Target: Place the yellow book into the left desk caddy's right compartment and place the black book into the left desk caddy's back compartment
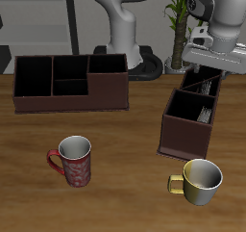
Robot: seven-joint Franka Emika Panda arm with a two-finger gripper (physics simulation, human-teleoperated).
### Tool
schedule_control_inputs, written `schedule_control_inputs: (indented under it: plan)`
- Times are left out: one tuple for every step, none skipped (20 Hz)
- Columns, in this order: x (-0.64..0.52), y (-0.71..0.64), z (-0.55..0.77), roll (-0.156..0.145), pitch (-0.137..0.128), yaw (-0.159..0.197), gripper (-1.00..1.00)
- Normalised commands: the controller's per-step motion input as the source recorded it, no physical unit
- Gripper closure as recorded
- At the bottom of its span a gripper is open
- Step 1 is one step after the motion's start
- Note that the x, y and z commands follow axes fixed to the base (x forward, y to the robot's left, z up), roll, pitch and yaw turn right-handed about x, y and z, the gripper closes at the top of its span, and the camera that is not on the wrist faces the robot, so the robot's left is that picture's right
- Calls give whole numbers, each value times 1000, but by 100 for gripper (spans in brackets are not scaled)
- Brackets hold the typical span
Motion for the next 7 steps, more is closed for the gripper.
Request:
schedule_control_inputs:
  plan:
    - [67,42,5,0,0,0,-100]
    - [-186,-152,176,16,-67,46,-100]
    - [-31,-52,63,2,-25,19,-100]
    - [62,67,3,0,0,0,-100]
    - [-94,-45,68,61,14,-75,-100]
    - [-113,-34,184,1,-91,106,-100]
    - [-27,-160,100,-43,-11,17,-100]
